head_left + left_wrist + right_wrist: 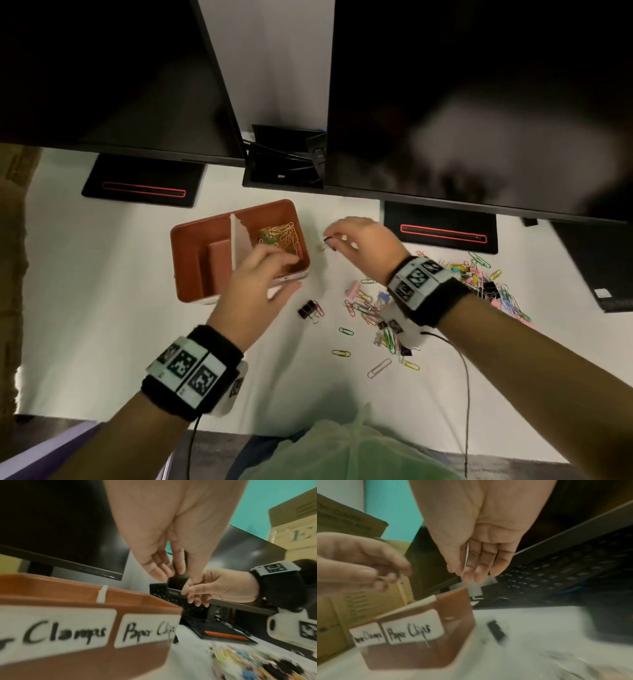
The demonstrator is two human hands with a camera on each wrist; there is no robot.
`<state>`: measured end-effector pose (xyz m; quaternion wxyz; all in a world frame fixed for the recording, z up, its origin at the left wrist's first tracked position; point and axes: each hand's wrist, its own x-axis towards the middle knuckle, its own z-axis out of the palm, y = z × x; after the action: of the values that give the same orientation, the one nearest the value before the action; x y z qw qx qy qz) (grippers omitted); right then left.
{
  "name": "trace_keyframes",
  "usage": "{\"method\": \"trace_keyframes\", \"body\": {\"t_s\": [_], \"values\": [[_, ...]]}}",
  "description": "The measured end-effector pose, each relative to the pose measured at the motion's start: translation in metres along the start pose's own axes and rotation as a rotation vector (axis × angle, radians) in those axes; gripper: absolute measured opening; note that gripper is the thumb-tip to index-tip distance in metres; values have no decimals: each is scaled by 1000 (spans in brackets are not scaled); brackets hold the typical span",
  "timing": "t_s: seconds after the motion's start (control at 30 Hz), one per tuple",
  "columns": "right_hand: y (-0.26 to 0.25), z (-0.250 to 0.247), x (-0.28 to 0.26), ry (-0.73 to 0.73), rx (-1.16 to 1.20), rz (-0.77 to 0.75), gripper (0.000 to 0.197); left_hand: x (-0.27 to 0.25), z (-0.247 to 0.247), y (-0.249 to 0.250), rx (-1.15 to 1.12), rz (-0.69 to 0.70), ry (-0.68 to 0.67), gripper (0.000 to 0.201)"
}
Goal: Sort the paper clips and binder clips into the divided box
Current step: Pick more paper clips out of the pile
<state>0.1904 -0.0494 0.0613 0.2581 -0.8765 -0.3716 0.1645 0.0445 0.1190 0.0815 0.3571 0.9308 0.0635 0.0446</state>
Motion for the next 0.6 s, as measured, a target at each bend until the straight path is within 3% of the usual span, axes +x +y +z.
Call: {"method": "trace_keyframes", "body": {"t_s": [0.1,0.2,0.27,0.37,0.47,0.6], "values": [[42,-1,-26,-95,-81,145,21,-12,27,0,-49,39,-250,35],[61,9,-41,-317,-111,207,29,-16,60,-14,122,-12,-495,48],[61,18,-46,-380,-83,191,37,-17,75,-25,232,-82,-588,56],[57,34,-44,-388,-114,149,39,-16,89,-36,243,-92,-519,48],[54,46,-40,-397,-153,143,23,-16,92,-40,171,-101,-415,31],[58,47,-36,-403,-105,181,17,-19,87,-42,107,-75,-295,25]]}}
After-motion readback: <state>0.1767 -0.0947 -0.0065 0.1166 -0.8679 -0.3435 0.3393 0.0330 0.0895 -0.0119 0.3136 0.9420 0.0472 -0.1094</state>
